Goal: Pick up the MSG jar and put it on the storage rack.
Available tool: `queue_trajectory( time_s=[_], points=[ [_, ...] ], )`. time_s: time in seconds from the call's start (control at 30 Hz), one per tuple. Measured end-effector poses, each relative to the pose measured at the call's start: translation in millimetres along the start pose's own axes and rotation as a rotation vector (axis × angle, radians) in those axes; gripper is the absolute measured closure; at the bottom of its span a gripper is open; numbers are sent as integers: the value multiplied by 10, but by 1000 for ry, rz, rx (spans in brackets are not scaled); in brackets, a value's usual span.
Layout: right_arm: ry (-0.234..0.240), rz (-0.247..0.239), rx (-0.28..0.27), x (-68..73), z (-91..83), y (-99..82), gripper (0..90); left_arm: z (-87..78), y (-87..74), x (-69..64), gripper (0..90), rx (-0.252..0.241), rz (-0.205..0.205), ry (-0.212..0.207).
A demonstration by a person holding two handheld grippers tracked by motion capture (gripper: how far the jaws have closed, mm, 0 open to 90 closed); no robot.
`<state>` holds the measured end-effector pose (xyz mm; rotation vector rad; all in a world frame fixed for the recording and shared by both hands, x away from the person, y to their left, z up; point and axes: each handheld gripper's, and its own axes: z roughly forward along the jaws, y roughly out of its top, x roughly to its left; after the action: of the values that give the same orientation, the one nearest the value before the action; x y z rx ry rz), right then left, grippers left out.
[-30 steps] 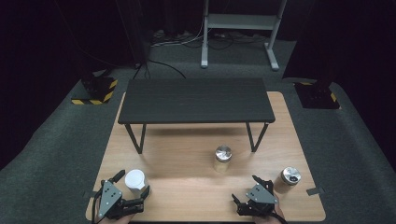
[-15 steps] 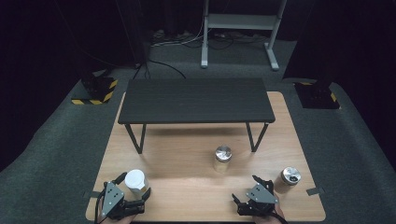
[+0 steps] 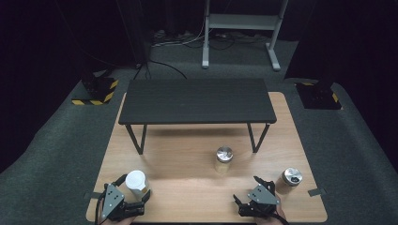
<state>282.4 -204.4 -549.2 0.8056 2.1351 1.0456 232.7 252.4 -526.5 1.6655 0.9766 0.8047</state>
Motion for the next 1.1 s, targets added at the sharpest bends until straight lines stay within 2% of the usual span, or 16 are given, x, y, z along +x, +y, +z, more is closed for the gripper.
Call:
queue_trajectory(
  time_s=[0.53,0.8,1.0,1.1],
  points=[
    [2,3,-4,-5,-2,-1,0,31,-82,27,21,1,-4,13],
    [4,5,-4,-6,-2,-1,0,34,-115,51,96,-3,-17,-6],
    [4,5,-4,-6,-2,-1,0,18,-127,67,190,-19,-21,-26],
    [5,4,-5,-6,-3,-2,0,21,-135,75,227,-23,-35,-35]
  ],
)
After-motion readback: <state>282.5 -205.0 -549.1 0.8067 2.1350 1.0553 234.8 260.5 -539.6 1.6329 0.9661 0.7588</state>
